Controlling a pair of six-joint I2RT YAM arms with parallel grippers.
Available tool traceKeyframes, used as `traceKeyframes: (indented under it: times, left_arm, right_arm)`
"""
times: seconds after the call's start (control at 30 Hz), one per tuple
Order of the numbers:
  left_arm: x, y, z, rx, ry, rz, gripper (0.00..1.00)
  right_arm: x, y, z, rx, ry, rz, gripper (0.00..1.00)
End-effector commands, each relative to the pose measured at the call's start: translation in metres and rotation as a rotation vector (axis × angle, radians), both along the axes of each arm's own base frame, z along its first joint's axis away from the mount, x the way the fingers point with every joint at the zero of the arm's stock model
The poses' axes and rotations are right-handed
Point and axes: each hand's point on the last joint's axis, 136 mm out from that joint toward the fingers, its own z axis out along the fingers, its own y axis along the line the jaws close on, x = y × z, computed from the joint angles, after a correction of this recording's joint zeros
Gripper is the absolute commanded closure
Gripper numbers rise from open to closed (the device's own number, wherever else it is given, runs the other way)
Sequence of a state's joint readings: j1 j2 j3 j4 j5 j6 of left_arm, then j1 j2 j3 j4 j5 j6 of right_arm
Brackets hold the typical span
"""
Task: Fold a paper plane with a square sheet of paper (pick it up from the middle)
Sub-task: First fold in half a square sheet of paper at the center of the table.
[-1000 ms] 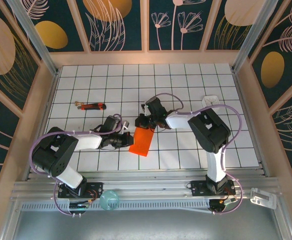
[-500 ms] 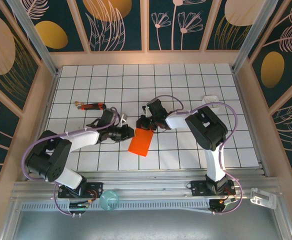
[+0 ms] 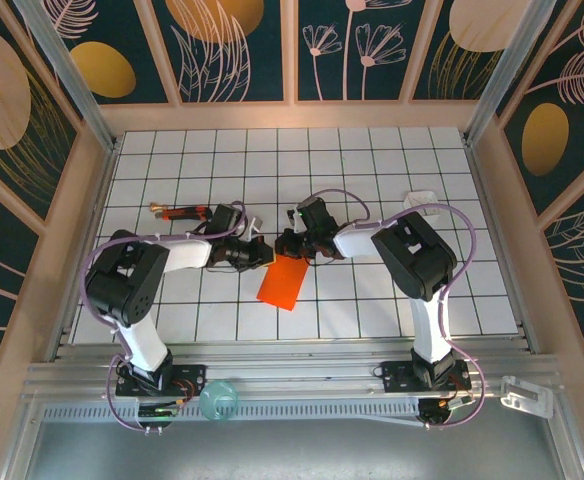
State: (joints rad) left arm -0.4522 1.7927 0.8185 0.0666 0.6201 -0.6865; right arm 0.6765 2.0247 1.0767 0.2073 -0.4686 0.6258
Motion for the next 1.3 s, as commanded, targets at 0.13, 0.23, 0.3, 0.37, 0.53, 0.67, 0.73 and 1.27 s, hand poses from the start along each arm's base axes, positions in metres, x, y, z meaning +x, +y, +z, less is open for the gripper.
traceKeyframes:
  times: [0.13, 0.23, 0.3, 0.37, 0.53, 0.67, 0.73, 1.27]
  left_arm:
    - [-0.022, 0.016, -0.031, 0.098, 0.073, -0.038, 1.0]
    - [-0.037, 0.025, -0.038, 0.128, 0.099, -0.041, 1.0]
    - [-0.047, 0.031, -0.039, 0.144, 0.111, -0.048, 1.0]
    - [-0.057, 0.036, -0.039, 0.159, 0.121, -0.06, 1.0]
    - [-0.085, 0.04, -0.043, 0.156, 0.169, -0.092, 1.0]
    - [-0.102, 0.038, -0.041, 0.146, 0.184, -0.124, 1.0]
    - [-0.109, 0.038, -0.04, 0.145, 0.191, -0.129, 1.0]
    - [-0.143, 0.035, -0.026, 0.112, 0.201, -0.168, 1.0]
  right_arm:
    - [-0.02, -0.033, -0.051, -0.176, 0.086, -0.021, 1.0]
    - [-0.019, -0.034, -0.051, -0.185, 0.08, -0.024, 1.0]
    - [-0.019, -0.035, -0.051, -0.187, 0.078, -0.024, 1.0]
    - [-0.019, -0.036, -0.053, -0.191, 0.084, -0.025, 1.0]
    - [-0.019, -0.037, -0.056, -0.199, 0.088, -0.026, 1.0]
    - [-0.019, -0.037, -0.057, -0.205, 0.09, -0.026, 1.0]
    - [-0.019, -0.037, -0.057, -0.209, 0.091, -0.026, 1.0]
    - [-0.021, -0.043, -0.064, -0.234, 0.101, -0.032, 1.0]
